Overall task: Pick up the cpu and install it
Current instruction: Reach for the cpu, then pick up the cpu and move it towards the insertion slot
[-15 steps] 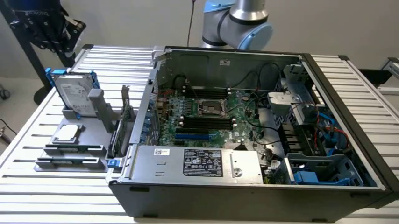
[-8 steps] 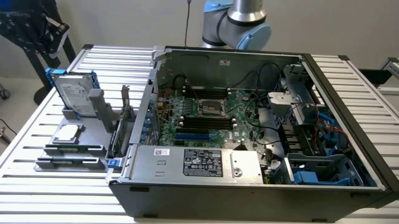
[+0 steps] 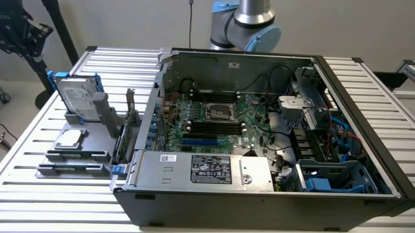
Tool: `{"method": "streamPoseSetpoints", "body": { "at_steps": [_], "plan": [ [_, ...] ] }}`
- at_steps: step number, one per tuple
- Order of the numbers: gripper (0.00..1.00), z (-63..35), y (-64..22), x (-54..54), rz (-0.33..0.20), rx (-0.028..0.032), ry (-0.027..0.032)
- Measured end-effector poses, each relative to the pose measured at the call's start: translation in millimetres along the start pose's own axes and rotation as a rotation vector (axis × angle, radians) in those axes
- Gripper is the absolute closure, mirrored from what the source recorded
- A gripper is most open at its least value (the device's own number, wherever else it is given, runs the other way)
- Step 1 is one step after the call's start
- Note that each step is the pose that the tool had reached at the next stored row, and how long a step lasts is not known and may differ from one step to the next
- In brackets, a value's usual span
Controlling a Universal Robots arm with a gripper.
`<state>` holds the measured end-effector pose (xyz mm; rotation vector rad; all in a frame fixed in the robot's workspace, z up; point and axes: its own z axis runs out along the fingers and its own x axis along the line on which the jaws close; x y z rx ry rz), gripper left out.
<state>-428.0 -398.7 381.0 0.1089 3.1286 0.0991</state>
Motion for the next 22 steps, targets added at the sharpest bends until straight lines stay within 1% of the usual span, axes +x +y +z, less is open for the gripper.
{"method": "streamPoseSetpoints", "body": {
  "at_steps": [13, 15, 18, 19, 22],
  "plan": [
    [0.89, -0.1, 0.0, 0.5, 0.000, 0.0000, 0.0002],
    [0.88, -0.1, 0.0, 0.6, 0.000, 0.0000, 0.0002],
    [0.70, -0.1, 0.0, 0.6, 0.000, 0.0000, 0.0002],
    [0.70, 0.0, 0.0, 0.6, 0.000, 0.0001, 0.0003],
    [0.52, 1.8, -0.2, 0.7, 0.000, 0.0005, 0.0013]
  ]
}}
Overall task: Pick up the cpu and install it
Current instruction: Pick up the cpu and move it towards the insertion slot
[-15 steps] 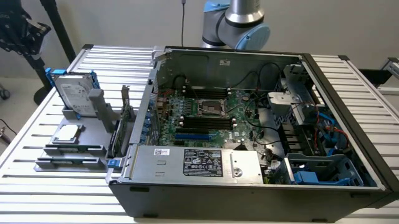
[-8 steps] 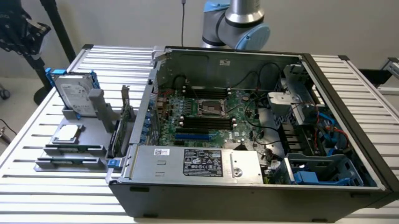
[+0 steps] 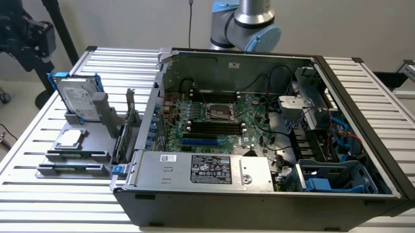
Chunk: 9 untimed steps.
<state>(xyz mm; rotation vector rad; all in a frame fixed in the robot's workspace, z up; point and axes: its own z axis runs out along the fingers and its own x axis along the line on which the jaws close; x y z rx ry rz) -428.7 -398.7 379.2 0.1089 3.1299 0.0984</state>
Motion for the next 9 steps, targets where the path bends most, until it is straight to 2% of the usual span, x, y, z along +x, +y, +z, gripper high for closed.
{"method": "streamPoseSetpoints", "body": {
  "at_steps": [1, 2, 4, 5, 9],
  "plan": [
    [0.52, 1.4, -0.1, 0.0, 0.000, 0.0002, 0.0007],
    [0.46, 3.0, -0.1, 0.0, 0.000, 0.0004, 0.0015],
    [0.46, 6.5, -0.3, -1.2, -0.005, 0.0006, 0.0033],
    [0.40, 8.4, -0.4, -2.0, -0.008, 0.0005, 0.0039],
    [0.40, 15.7, -0.8, -4.6, -0.019, 0.0007, 0.0066]
  ]
}}
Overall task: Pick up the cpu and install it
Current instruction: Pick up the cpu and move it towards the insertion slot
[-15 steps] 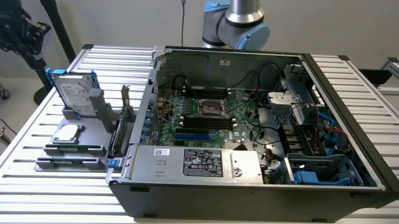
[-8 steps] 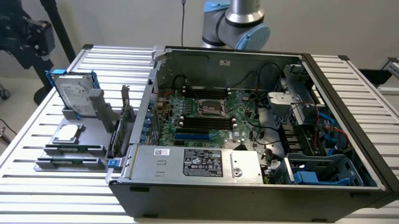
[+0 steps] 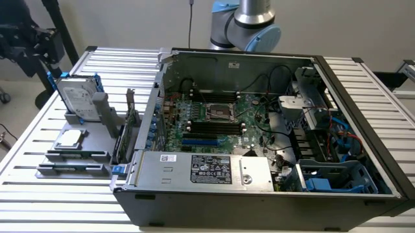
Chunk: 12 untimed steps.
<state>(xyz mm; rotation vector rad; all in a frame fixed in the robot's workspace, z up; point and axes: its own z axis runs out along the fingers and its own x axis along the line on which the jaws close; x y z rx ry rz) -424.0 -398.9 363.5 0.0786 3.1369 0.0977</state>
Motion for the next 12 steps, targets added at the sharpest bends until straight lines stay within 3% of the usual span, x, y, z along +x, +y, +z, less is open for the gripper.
{"method": "streamPoseSetpoints", "body": {
  "at_steps": [5, 12],
  "plan": [
    [0.40, 8.9, -2.0, -1.4, -0.010, 0.0000, 0.0017],
    [0.40, 21.2, -12.2, -1.9, -0.029, 0.0000, 0.0060]
  ]
}}
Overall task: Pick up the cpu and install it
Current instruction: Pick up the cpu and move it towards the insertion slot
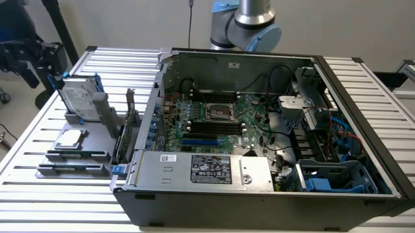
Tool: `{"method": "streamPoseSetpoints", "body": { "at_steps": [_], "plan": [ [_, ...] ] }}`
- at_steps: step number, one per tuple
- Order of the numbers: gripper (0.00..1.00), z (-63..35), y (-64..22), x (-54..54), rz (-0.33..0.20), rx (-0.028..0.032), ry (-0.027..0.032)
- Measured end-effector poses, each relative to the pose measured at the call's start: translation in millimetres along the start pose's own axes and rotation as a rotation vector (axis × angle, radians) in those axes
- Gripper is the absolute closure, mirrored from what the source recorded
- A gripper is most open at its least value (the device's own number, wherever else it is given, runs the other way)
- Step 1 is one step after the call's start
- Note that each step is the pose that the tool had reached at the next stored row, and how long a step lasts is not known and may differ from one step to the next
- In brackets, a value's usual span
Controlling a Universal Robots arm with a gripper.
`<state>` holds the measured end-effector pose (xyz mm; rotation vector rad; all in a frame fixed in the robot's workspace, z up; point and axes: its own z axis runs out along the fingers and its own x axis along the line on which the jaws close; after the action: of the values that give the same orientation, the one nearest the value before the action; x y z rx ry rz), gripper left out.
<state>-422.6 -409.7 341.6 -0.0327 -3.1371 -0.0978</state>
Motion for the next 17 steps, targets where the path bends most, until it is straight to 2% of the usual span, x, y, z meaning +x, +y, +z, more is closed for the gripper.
{"method": "streamPoseSetpoints", "body": {
  "at_steps": [9, 10, 17],
  "plan": [
    [0.38, 15.6, -13.6, -0.4, -0.019, 0.0001, 0.0045],
    [0.32, 17.3, -14.3, -0.4, -0.019, 0.0002, 0.0047],
    [0.32, 29.9, -16.0, -0.4, -0.024, 0.0003, 0.0051]
  ]
}}
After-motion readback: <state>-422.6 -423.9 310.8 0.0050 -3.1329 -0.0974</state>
